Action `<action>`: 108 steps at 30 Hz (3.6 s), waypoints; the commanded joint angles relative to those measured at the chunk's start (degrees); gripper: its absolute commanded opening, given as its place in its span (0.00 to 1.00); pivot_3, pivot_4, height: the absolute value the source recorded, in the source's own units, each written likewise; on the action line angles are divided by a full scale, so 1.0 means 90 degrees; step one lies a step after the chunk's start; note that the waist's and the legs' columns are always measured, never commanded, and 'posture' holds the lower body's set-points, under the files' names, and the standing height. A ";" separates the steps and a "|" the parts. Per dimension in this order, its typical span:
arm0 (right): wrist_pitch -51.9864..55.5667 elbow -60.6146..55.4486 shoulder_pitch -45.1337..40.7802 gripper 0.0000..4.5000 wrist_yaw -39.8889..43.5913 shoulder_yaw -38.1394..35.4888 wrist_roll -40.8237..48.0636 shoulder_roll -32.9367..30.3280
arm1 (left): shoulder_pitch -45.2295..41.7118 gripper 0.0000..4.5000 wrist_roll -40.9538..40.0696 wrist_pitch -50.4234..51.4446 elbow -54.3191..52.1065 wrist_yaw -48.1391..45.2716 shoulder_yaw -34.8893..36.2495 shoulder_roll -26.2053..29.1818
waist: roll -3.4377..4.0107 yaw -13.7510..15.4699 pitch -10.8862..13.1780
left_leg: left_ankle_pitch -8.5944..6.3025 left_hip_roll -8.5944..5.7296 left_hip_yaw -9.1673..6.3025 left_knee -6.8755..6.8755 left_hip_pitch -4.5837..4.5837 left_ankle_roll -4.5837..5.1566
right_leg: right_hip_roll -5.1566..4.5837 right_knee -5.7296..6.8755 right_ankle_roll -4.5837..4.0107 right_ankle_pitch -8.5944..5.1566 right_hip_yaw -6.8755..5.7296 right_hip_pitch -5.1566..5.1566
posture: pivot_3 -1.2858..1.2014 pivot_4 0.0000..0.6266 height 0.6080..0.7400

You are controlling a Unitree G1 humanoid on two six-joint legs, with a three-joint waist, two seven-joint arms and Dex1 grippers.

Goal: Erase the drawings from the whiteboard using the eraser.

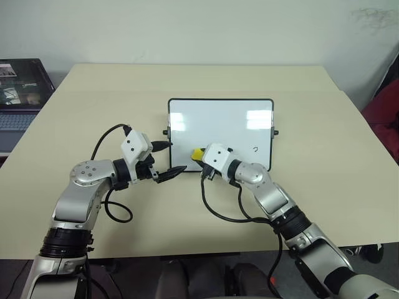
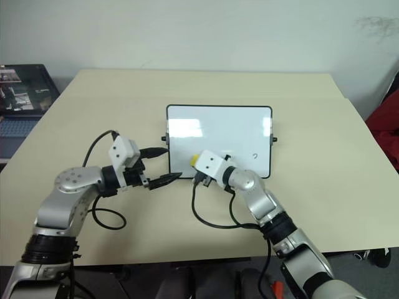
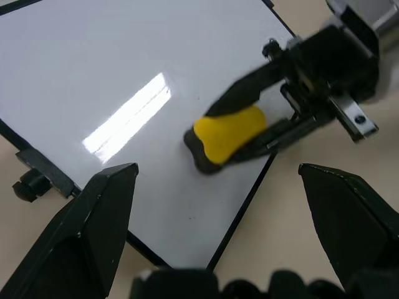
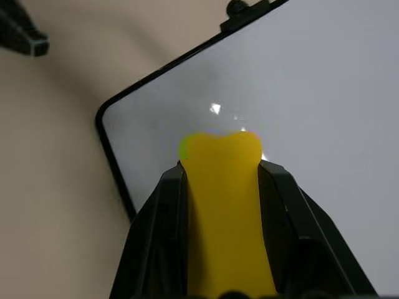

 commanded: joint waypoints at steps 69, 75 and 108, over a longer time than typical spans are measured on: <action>-0.0136 -0.1633 0.2022 0.27 -0.2220 -0.2252 0.0446 -0.0588 | -0.0864 1.00 -0.0151 0.0058 -0.0524 -0.1226 -0.0991 -0.0391 | 0.0007 0.0070 0.0006 | -0.0008 -0.0009 -0.0004 -0.0013 -0.0052 -0.0008 | 0.0023 -0.0098 0.0005 0.0003 -0.0002 0.0001 | 0.52 0.24 1.00; -0.0449 -0.1129 0.2592 0.27 -0.2161 -0.1798 0.0364 -0.0283 | -0.0786 1.00 -0.0126 0.0057 -0.0557 -0.1184 -0.0972 -0.0419 | -0.0003 0.0045 -0.0007 | -0.0008 -0.0007 -0.0005 -0.0009 -0.0036 -0.0008 | 0.0023 -0.0089 0.0005 0.0003 -0.0001 0.0015 | 0.52 0.24 1.00; -0.0989 -0.0810 0.1445 0.27 -0.2576 -0.2323 0.0314 -0.0203 | -0.0747 1.00 -0.0090 0.0027 -0.0469 -0.1121 -0.0998 -0.0459 | 0.0005 0.0032 -0.0001 | -0.0005 -0.0004 0.0001 -0.0012 -0.0049 -0.0003 | 0.0026 -0.0099 0.0005 0.0018 0.0010 -0.0002 | 0.52 0.24 1.00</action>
